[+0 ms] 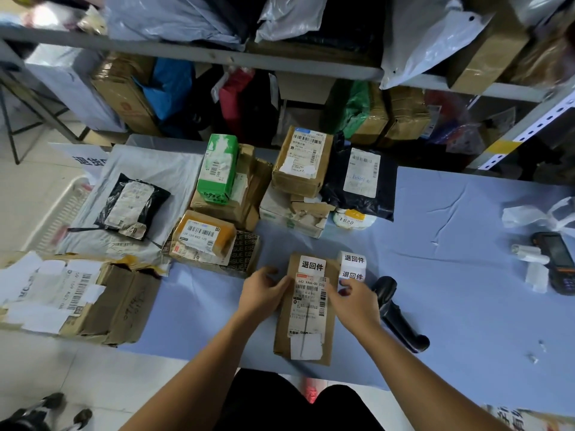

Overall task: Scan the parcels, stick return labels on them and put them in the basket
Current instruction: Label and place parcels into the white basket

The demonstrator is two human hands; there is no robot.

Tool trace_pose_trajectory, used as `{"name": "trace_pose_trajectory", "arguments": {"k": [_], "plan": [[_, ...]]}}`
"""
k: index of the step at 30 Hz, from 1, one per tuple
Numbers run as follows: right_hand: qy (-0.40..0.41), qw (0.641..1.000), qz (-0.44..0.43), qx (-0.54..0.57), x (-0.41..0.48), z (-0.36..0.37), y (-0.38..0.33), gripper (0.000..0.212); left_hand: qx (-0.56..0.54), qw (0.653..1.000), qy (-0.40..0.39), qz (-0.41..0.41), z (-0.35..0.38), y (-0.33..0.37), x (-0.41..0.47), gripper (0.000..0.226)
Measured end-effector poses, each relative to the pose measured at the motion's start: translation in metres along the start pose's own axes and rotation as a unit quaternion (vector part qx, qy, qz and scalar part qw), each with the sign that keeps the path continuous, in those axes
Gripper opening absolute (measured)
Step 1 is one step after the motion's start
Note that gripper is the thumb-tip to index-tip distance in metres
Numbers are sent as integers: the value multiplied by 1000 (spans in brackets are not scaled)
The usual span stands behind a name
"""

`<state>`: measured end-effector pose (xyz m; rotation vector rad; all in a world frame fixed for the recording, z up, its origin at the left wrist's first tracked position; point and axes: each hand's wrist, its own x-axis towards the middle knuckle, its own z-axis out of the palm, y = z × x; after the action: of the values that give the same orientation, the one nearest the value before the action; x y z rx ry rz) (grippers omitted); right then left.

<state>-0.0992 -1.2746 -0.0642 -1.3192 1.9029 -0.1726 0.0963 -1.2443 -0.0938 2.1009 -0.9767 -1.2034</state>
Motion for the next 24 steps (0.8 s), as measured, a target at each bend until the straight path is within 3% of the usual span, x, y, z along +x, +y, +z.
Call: {"name": "trace_pose_trajectory", "arguments": {"k": [4, 7, 10, 18, 24], "plan": [[-85, 991, 70, 71, -10, -2, 12, 54, -1, 997, -76, 10, 3, -9, -28, 33], [-141, 974, 81, 159, -19, 3, 20, 42, -9, 996, -82, 33, 14, -11, -49, 28], [-131, 977, 31, 167, -28, 11, 28, 31, 5, 997, -44, 59, 27, -10, -65, 37], [-126, 986, -43, 104, -50, 21, 42, 25, -36, 999, 34, 21, 30, -29, -107, 68], [-136, 980, -139, 50, -104, 36, 28, 22, -153, 984, 87, 23, -2, -69, -152, 67]]}}
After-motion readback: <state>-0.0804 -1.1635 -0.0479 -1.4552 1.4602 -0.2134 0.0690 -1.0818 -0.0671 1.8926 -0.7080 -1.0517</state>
